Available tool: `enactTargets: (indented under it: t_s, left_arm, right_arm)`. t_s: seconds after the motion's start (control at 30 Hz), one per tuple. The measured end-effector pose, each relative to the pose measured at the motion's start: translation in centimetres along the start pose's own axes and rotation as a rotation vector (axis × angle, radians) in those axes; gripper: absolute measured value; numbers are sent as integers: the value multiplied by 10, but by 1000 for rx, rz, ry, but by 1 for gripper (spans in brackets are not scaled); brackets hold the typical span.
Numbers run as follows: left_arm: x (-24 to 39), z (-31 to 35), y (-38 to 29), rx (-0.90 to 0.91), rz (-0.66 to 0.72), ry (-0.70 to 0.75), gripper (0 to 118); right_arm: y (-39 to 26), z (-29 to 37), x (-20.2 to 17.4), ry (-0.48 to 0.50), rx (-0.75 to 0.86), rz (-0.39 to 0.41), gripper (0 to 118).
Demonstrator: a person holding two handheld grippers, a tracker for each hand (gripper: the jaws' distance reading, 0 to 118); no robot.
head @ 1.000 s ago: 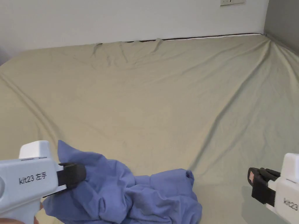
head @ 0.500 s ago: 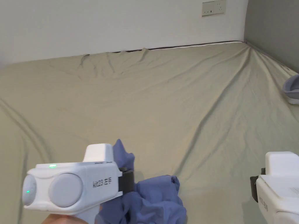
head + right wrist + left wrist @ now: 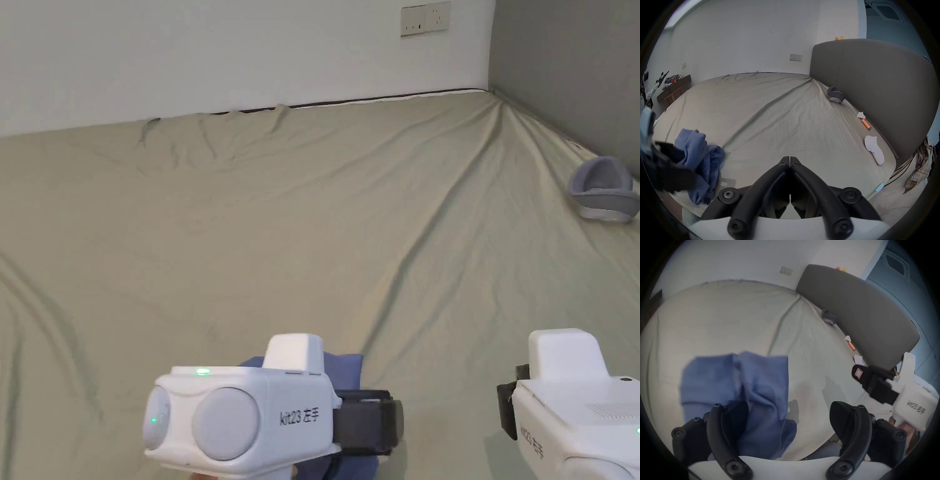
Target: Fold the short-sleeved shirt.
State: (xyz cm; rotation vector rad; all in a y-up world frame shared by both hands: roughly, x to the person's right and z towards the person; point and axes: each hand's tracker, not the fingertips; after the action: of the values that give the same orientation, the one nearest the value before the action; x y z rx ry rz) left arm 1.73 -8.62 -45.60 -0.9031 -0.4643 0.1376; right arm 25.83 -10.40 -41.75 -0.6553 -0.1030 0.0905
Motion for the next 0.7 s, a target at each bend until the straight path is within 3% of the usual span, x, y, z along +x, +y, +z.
enactTargets:
  t_s: [0.1,0.17,0.2,0.23,0.3,0.37,0.47,0.57,0.63,0.7]
  left_arm:
    - [-11,44,8,182,40,91,74]
    - [-20,57,13,233,32,153,36]
    - [-24,55,13,236,26,171,12]
    - [-26,48,15,195,32,220,1]
    - [-26,26,15,109,29,270,1]
    - [-18,-2,4,52,-61,223,1]
    - [-7,-50,-15,-38,-56,103,1]
    - [-8,-103,-41,-135,-65,164,0]
    - [-8,-86,-41,18,-62,98,0]
    - [-16,-83,-32,-56,-10,79,0]
  right_arm:
    - [0,1,2,-9,5,-2,0]
    - [0,1,2,-10,4,-3,0]
    - [0,0,1,-11,3,-1,0]
    - [0,-1,-1,-13,0,3,0]
    - [-1,-2,-4,-12,-2,9,0]
    - [-2,-2,-7,1,-6,13,0]
    - [-4,-4,-11,12,-17,26,0]
    - [-6,-6,-13,6,-30,44,0]
    - [-8,-6,-13,9,-34,49,0]
    - [-9,-7,-13,9,-36,53,0]
